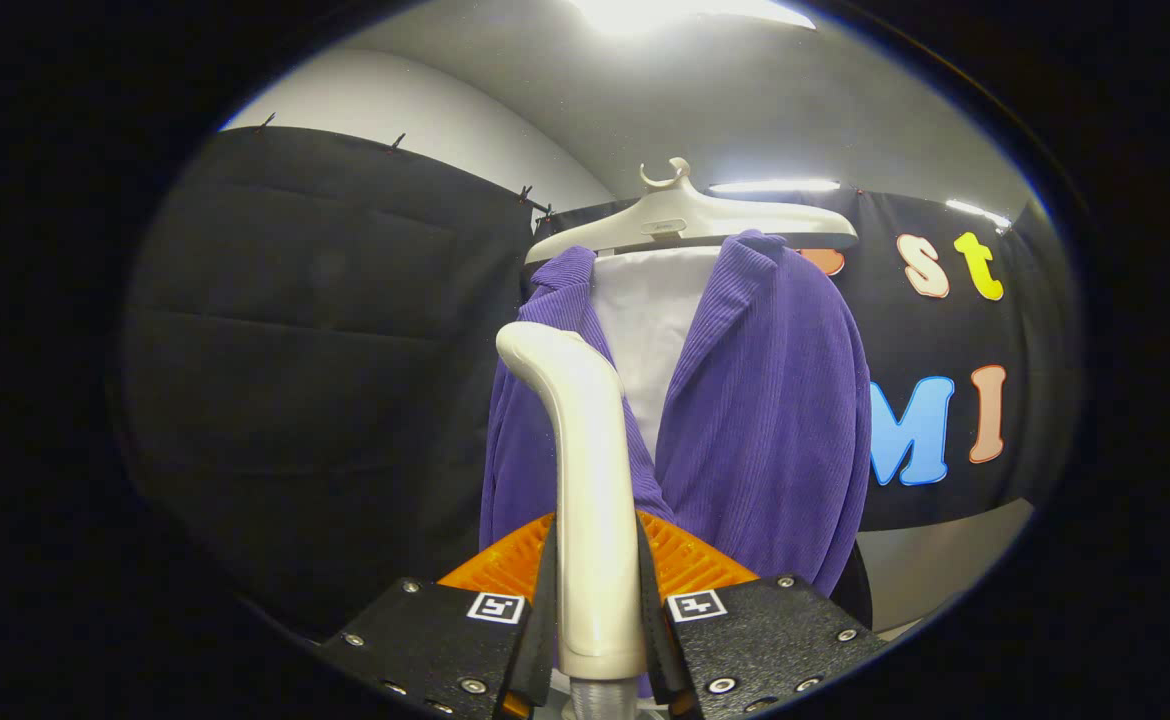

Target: Iron the clothes twice with a garment steamer, once on the left side and once on the right side.

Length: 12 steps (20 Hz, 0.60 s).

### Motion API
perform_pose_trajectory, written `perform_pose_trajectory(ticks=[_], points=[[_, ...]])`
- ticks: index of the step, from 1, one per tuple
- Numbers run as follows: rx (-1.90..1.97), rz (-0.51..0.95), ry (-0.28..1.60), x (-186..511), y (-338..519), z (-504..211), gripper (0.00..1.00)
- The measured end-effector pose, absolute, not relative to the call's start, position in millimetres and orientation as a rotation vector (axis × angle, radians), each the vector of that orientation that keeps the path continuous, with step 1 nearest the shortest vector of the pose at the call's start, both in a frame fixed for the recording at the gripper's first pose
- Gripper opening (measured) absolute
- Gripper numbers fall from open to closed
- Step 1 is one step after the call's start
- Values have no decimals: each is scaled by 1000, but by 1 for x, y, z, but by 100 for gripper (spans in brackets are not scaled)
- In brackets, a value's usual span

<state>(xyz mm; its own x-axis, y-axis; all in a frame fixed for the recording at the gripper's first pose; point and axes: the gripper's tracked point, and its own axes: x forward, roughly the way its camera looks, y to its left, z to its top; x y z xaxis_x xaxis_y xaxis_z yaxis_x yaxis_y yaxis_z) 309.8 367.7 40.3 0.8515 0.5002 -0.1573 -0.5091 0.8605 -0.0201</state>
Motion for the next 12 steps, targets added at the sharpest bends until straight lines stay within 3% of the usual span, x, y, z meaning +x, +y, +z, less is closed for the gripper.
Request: perform_pose_trajectory(ticks=[12], points=[[-88,545,239,275,350,-7,37]])
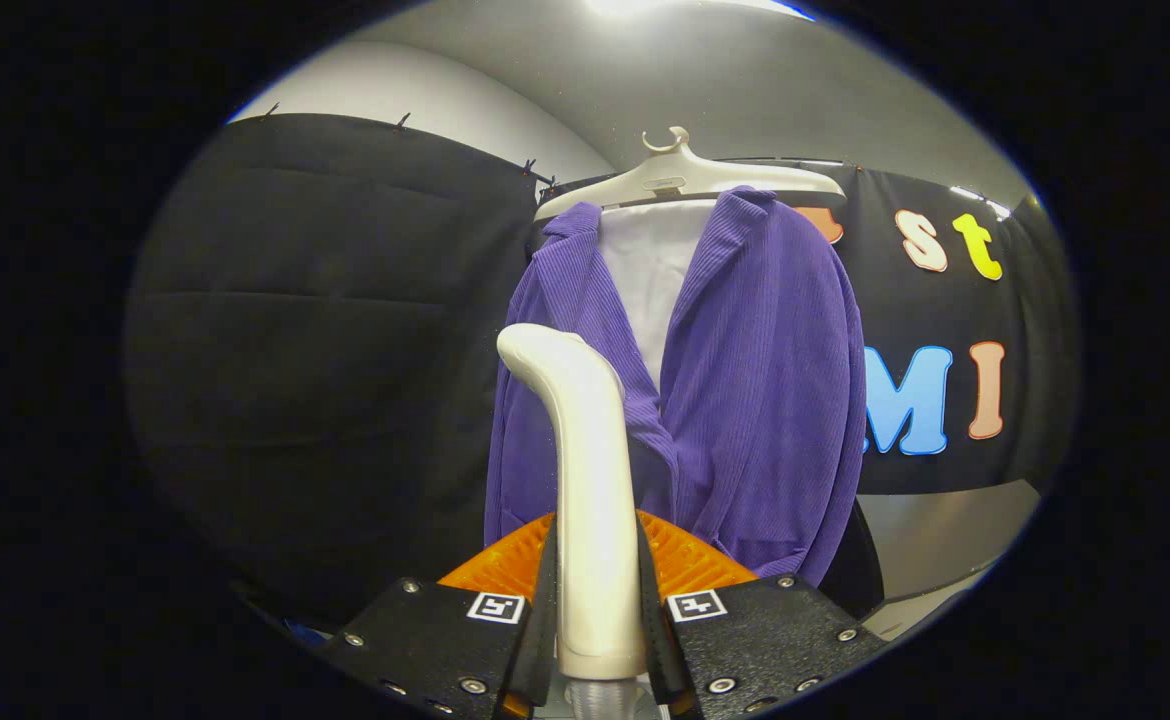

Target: Iron the clothes twice with a garment steamer, once on the left side and once on the right side.

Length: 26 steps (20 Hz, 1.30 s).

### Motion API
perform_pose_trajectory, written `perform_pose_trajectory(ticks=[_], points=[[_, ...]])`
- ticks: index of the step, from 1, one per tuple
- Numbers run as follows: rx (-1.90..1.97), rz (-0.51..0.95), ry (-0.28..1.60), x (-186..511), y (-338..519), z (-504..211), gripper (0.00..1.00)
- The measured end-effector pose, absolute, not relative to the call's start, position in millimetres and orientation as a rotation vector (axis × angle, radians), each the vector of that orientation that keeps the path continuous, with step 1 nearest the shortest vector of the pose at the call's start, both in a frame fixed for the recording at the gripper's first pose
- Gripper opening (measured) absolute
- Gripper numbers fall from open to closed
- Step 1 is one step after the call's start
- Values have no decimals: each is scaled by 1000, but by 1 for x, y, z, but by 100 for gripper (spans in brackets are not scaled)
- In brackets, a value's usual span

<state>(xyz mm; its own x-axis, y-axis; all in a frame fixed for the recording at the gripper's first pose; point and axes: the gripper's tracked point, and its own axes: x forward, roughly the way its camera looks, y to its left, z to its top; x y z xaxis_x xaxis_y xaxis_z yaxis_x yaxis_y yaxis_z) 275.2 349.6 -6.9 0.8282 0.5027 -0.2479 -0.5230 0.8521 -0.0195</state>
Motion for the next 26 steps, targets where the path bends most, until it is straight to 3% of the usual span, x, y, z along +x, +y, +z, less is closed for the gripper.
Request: perform_pose_trajectory(ticks=[26], points=[[-197,555,515,209,325,-165,37]])
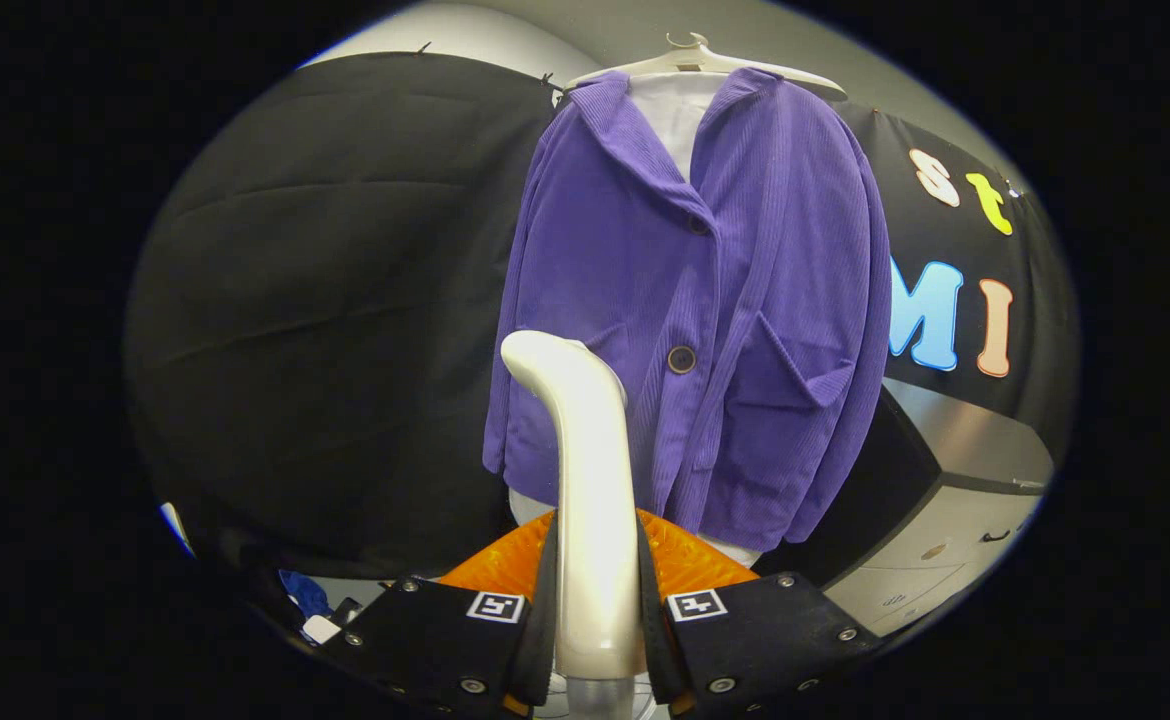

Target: Iron the clothes twice with a garment steamer, once on the left side and once on the right side.

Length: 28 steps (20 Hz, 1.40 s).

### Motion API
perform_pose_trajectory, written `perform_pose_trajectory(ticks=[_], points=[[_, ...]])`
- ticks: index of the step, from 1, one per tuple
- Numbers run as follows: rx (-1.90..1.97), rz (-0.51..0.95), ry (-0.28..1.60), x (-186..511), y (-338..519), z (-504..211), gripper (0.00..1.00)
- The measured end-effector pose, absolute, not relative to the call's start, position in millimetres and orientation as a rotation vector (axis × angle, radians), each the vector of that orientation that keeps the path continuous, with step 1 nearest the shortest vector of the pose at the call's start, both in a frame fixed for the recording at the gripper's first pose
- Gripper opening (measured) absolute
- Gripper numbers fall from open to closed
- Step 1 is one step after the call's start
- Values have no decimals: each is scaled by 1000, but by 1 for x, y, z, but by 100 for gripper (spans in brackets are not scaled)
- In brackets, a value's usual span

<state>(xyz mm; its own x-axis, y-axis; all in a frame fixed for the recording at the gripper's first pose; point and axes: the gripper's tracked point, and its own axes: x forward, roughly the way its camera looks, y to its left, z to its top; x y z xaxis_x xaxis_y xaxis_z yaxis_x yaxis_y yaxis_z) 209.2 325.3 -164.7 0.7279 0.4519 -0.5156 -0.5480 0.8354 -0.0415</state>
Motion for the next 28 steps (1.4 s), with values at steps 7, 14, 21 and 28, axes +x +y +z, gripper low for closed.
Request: perform_pose_trajectory(ticks=[7,14,21,28], points=[[-228,531,594,195,309,-212,38],[-273,534,670,175,300,-248,38],[-255,525,709,134,275,-255,38],[-162,454,621,109,223,-217,38]])
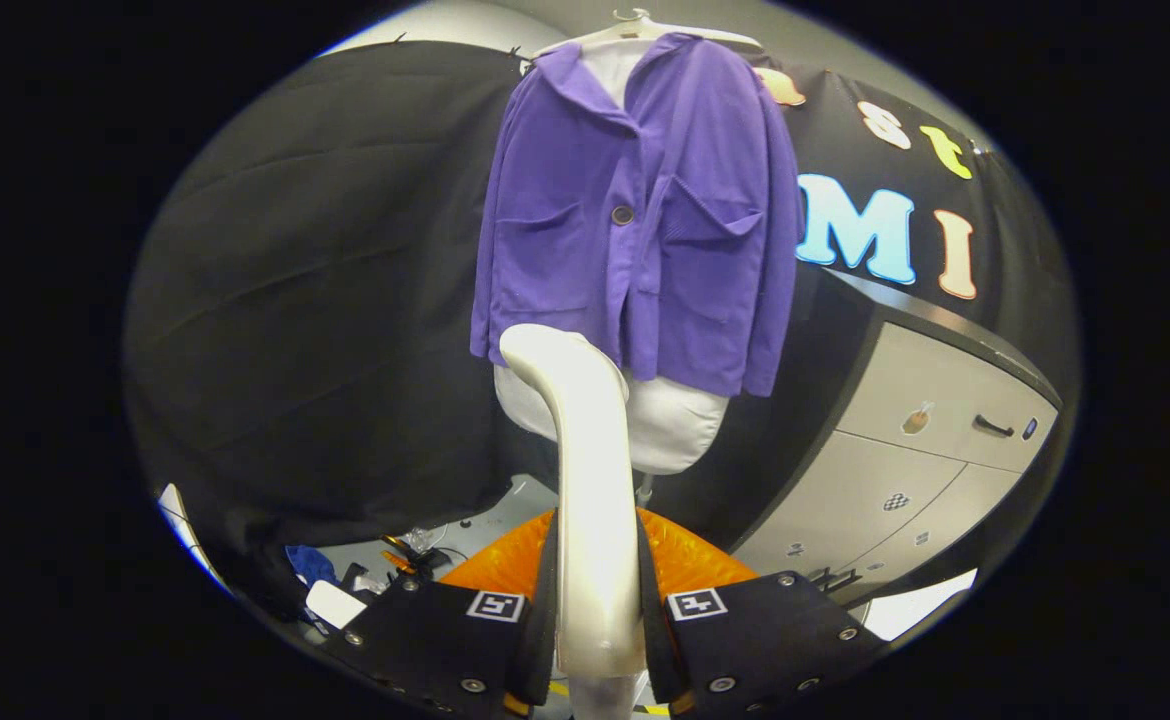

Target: Iron the clothes twice with a garment steamer, once on the left side and once on the right side.

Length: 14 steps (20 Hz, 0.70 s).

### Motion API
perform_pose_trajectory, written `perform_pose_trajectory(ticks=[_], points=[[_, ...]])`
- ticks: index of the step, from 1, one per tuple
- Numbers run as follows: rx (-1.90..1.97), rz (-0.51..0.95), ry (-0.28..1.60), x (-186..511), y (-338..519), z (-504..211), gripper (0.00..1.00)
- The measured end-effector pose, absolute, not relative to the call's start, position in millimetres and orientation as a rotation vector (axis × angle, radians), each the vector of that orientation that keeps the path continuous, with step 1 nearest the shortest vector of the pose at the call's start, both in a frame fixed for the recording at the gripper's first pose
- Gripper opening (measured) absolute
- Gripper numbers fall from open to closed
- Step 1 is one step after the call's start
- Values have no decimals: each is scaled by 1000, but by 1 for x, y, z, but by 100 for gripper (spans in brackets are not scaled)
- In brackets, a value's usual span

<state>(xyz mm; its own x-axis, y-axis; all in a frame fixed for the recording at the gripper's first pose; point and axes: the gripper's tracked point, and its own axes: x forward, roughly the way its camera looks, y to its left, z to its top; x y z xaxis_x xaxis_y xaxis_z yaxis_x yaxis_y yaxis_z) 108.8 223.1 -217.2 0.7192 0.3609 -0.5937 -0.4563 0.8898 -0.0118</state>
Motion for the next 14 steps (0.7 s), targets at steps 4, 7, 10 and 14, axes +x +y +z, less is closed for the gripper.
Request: perform_pose_trajectory(ticks=[4,7,10,14], points=[[-134,399,599,101,186,-196,38],[-102,347,568,101,156,-180,37],[-55,293,545,102,126,-168,38],[-24,221,530,115,88,-152,38]])
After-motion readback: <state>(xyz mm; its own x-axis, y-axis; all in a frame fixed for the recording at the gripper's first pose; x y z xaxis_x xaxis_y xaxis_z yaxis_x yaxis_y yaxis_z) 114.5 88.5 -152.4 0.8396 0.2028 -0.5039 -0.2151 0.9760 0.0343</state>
